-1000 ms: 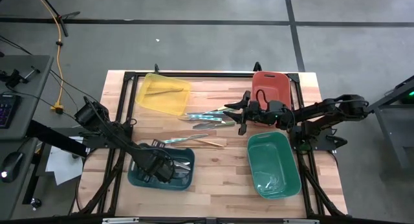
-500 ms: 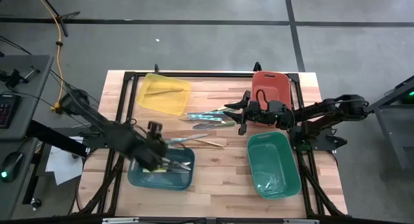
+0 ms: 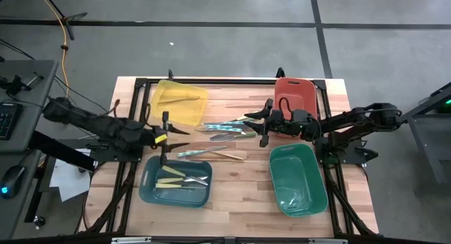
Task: Sort silverware by color (type)
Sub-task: Put the yellow knife into the blue bin
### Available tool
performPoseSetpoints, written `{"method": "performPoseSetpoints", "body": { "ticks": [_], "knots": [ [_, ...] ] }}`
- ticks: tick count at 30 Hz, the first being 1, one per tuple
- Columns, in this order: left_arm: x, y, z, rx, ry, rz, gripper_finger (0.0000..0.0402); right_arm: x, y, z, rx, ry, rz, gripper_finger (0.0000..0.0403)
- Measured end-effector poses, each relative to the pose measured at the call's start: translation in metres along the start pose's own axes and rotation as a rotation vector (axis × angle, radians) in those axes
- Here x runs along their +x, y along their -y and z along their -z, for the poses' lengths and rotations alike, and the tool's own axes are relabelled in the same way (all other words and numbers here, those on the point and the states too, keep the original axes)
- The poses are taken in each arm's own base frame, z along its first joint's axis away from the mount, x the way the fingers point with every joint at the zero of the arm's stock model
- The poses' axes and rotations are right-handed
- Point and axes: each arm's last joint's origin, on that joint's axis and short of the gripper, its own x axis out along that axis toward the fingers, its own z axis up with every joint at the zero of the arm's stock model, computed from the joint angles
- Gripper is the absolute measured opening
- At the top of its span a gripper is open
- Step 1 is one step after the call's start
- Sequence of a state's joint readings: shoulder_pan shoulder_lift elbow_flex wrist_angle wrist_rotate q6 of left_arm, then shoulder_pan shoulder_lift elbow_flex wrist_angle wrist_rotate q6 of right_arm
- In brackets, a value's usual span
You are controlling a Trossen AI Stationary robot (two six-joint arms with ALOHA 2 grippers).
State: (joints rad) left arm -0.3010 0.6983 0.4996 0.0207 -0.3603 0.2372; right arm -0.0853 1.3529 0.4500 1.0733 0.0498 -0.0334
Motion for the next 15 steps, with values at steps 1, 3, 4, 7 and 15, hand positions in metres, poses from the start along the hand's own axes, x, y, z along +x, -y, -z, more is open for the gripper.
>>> {"method": "performPoseSetpoints", "body": {
  "ticks": [1, 3, 4, 7, 15],
  "knots": [
    [0.002, 0.0, 0.012, -0.016, 0.032, -0.011, 0.0143, 0.0, 0.0, 0.0, 0.0, 0.0, 0.0, 0.0115],
    [0.006, -0.002, 0.035, -0.046, 0.091, -0.054, 0.0143, 0.0, 0.0, 0.0, 0.0, 0.0, 0.0, 0.0115],
    [0.007, -0.003, 0.044, -0.062, 0.116, -0.078, 0.0143, 0.0, 0.0, 0.0, 0.0, 0.0, 0.0, 0.0115],
    [0.007, -0.011, 0.059, -0.137, 0.215, -0.134, 0.0143, 0.0, 0.0, 0.0, -0.001, 0.0, 0.0, 0.0115],
    [0.008, -0.028, 0.067, -0.274, 0.261, -0.08, 0.0143, 0.0, 0.0, 0.0, -0.018, -0.001, 0.0, 0.0115]
  ]
}}
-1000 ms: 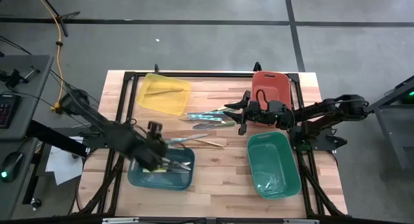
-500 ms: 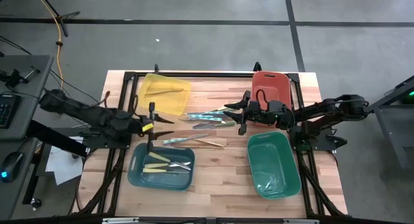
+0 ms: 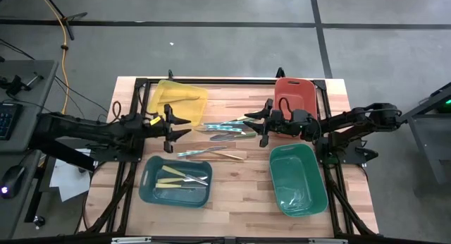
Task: Sort silverware by color (type)
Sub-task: Put the yellow knife into the blue bin
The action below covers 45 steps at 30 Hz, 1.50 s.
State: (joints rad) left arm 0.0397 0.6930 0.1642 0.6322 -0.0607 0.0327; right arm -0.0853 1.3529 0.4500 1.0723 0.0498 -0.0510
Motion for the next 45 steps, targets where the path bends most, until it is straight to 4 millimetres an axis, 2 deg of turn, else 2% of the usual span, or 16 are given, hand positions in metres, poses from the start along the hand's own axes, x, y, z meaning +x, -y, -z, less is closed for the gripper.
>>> {"method": "performPoseSetpoints", "body": {
  "ticks": [9, 33, 35, 37, 39, 43, 45],
  "knots": [
    [0.001, -0.009, -0.001, 0.003, 0.012, -0.045, 0.0143, 0.0, 0.0, 0.003, -0.02, -0.036, -0.002, 0.0115],
    [0.001, -0.009, -0.003, 0.036, 0.036, -0.05, 0.0143, 0.0, 0.0, 0.003, -0.037, -0.034, -0.002, 0.0115],
    [0.001, -0.009, -0.003, 0.036, 0.036, -0.05, 0.0143, 0.0, 0.0, 0.003, 0.018, -0.031, 0.006, 0.0115],
    [0.001, -0.009, -0.003, 0.036, 0.036, -0.05, 0.0143, 0.008, 0.0, -0.003, 0.132, -0.043, 0.051, 0.0115],
    [0.001, -0.009, -0.003, 0.032, 0.036, -0.05, 0.0143, 0.02, -0.001, -0.009, 0.157, -0.126, 0.083, 0.0115],
    [0.001, -0.009, -0.003, 0.027, 0.036, -0.05, 0.0143, 0.054, 0.002, -0.024, 0.041, -0.433, 0.223, 0.0115],
    [0.001, -0.009, -0.003, 0.021, 0.035, -0.047, 0.0143, 0.072, 0.013, -0.036, -0.004, -0.576, 0.313, 0.0115]
  ]
}}
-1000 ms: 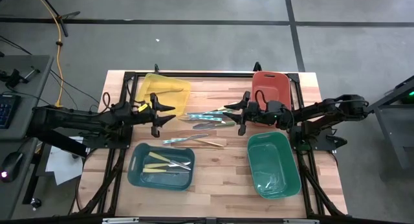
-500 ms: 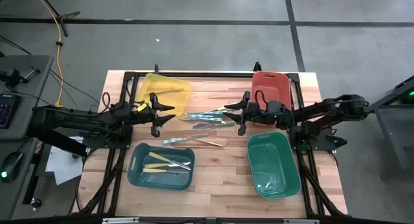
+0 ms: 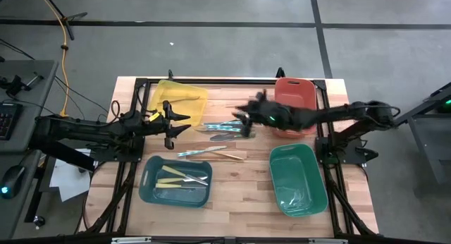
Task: Sort silverware by color (type)
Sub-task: Put the yellow knife into the blue bin
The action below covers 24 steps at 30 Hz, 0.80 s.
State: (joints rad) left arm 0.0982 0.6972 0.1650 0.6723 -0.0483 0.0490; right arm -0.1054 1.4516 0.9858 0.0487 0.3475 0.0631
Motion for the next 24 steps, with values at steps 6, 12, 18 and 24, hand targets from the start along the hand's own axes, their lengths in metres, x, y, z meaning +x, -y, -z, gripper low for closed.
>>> {"method": "performPoseSetpoints", "body": {
  "ticks": [6, 12, 18, 24],
  "knots": [
    [0.0, 0.0, 0.0, -0.012, -0.001, 0.0, 0.0143, 0.033, 0.032, -0.021, -0.072, -0.51, 0.106, 0.0115],
    [0.0, 0.0, 0.0, -0.011, 0.0, 0.0, 0.0143, 0.071, 0.049, 0.004, -0.088, -0.862, -0.051, 0.0115],
    [0.0, 0.0, 0.0, 0.007, 0.002, 0.001, 0.0143, 0.101, 0.049, 0.039, -0.228, -0.982, -0.134, 0.0115],
    [0.0, 0.0, -0.001, 0.007, 0.007, 0.0, 0.0143, 0.116, 0.051, 0.052, -0.316, -0.988, -0.042, 0.0115]
  ]
}}
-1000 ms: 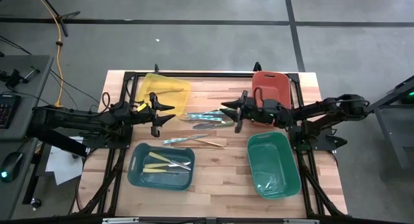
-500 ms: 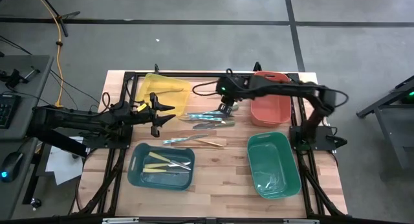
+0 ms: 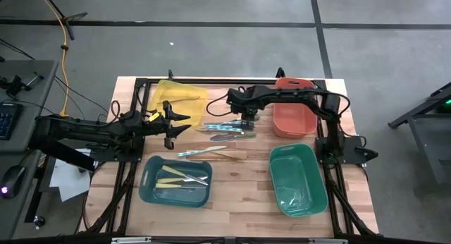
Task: Sort silverware by color (type)
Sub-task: Put the yellow knife into the blue bin
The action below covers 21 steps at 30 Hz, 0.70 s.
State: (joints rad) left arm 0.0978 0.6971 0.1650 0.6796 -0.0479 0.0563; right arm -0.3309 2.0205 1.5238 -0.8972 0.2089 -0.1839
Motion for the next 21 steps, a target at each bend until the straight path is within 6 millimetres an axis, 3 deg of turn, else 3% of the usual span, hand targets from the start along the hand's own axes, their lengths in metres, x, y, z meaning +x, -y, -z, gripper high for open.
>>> {"method": "performPoseSetpoints", "body": {
  "ticks": [14, 21],
  "knots": [
    [0.0, 0.0, 0.0, 0.0, -0.001, 0.001, 0.0143, 0.019, 0.02, 0.001, -0.025, 0.0, -0.053, 0.0115],
    [0.0, 0.0, 0.0, 0.0, -0.002, 0.001, 0.0143, 0.028, 0.016, 0.0, -0.054, -0.008, -0.106, 0.0115]
  ]
}}
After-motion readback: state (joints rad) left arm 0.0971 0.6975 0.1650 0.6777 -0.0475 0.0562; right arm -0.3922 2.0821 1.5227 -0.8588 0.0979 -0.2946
